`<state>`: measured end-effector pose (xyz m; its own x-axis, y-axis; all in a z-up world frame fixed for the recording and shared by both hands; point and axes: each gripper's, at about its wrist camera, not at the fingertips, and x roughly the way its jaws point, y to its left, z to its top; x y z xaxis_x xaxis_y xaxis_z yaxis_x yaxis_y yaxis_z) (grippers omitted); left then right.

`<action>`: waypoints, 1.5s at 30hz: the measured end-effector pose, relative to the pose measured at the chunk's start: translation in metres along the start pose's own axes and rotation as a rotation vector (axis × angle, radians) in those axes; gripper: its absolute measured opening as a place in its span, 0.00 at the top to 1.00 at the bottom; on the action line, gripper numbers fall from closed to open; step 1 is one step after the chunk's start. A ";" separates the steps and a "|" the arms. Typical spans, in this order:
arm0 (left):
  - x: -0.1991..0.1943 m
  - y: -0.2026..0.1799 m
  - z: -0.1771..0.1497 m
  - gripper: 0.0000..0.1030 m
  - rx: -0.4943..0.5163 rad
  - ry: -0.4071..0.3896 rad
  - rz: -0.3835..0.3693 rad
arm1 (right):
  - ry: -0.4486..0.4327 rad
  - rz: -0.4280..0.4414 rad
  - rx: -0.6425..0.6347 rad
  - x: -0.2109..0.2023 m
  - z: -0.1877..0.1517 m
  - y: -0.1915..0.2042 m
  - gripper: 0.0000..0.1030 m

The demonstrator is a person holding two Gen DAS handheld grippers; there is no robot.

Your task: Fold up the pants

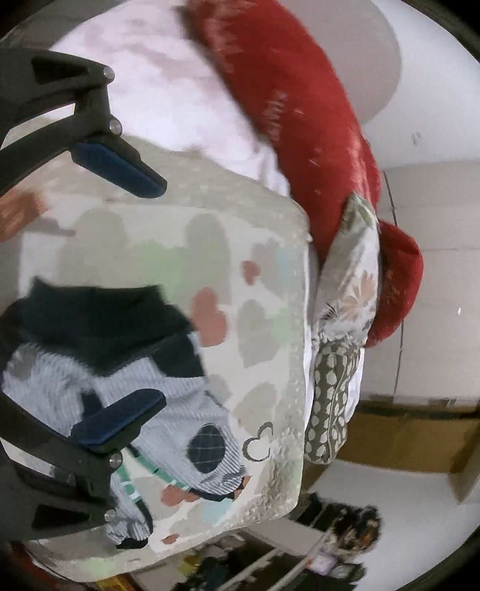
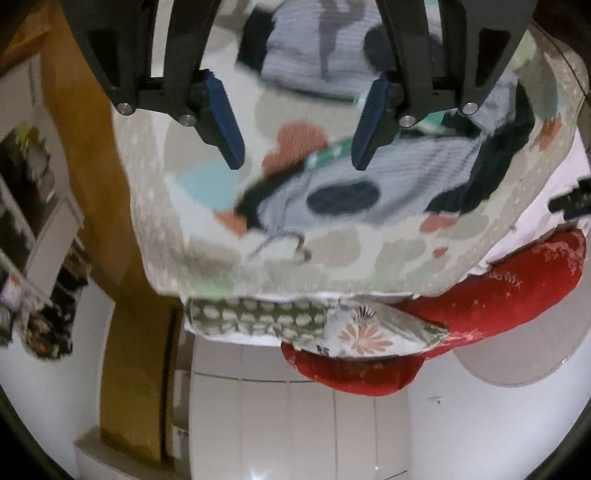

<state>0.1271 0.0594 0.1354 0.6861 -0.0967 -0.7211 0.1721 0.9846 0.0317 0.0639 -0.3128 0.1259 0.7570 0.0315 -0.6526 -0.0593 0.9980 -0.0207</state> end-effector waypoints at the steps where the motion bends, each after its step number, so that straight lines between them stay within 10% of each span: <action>1: 0.011 -0.003 0.011 0.00 0.032 0.011 -0.015 | 0.015 -0.001 -0.015 0.010 0.011 -0.002 0.35; 15: 0.200 -0.030 0.010 0.00 0.042 0.312 -0.257 | 0.302 -0.025 -0.037 0.211 0.071 -0.012 0.34; 18: 0.232 -0.041 0.006 0.00 0.087 0.442 -0.231 | 0.365 -0.049 -0.082 0.247 0.076 -0.007 0.34; 22: 0.229 -0.048 0.003 0.11 0.120 0.426 -0.217 | 0.473 -0.025 -0.098 0.283 0.060 -0.002 0.45; 23: 0.225 -0.046 0.003 0.20 0.112 0.418 -0.224 | 0.470 0.006 -0.092 0.283 0.057 0.000 0.55; 25: 0.212 -0.040 0.004 0.73 0.107 0.400 -0.231 | 0.450 0.056 -0.053 0.277 0.058 0.001 0.89; 27: 0.199 -0.034 0.007 0.94 0.077 0.404 -0.255 | 0.407 0.075 -0.012 0.262 0.063 -0.001 0.90; 36: 0.079 -0.028 -0.007 0.94 0.071 0.174 -0.230 | 0.202 0.138 0.032 0.129 0.062 -0.013 0.92; 45: -0.014 -0.065 -0.105 0.92 0.132 0.065 -0.175 | 0.161 0.237 0.088 0.014 -0.056 -0.014 0.93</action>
<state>0.0325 0.0123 0.0711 0.5917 -0.2504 -0.7663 0.3783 0.9256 -0.0103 0.0387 -0.3296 0.0749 0.6151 0.2626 -0.7435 -0.1605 0.9649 0.2080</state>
